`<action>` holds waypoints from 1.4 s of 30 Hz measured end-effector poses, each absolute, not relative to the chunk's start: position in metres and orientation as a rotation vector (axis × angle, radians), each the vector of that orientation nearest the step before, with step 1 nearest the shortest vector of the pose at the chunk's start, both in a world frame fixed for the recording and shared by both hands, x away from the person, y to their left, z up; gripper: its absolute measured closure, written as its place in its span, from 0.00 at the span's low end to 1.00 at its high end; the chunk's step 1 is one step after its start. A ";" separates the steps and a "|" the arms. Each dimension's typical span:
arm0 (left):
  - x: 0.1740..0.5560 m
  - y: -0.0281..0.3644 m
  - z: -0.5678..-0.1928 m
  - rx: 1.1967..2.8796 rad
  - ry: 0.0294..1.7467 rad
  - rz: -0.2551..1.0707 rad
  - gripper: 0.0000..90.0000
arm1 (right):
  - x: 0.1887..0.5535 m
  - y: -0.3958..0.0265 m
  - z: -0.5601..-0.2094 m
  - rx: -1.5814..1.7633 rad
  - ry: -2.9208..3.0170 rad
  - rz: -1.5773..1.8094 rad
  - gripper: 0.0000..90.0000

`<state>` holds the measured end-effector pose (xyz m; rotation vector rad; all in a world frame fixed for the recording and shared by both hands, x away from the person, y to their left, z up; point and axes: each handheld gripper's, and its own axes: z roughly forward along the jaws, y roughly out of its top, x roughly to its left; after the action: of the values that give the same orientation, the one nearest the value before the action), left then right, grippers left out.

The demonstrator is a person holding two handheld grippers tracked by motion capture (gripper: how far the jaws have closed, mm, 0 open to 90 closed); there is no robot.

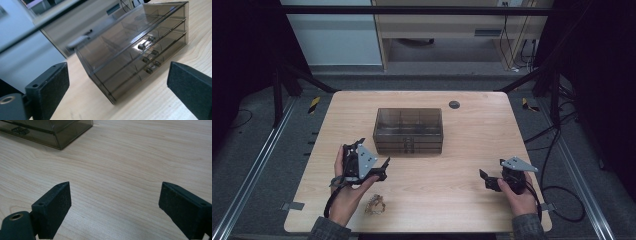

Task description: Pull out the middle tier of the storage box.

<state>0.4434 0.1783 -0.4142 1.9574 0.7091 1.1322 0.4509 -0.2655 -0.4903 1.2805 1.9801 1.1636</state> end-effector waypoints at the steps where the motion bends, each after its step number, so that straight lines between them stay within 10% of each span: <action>1: 0.442 0.173 -0.412 1.974 0.675 1.151 0.04 | 0.451 -0.267 -0.490 1.281 1.977 1.165 0.12; 24: 0.466 0.077 -0.430 2.154 0.316 1.186 0.11 | 0.442 -0.283 -0.488 1.366 1.893 1.157 0.13; 42: 0.469 0.080 -0.459 2.202 0.308 1.229 0.30 | 0.446 -0.281 -0.485 1.340 1.935 1.144 0.25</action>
<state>0.4691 0.0797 -0.4587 2.2019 0.3076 1.2289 0.4457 -0.2813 -0.4854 1.3405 1.9349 1.1438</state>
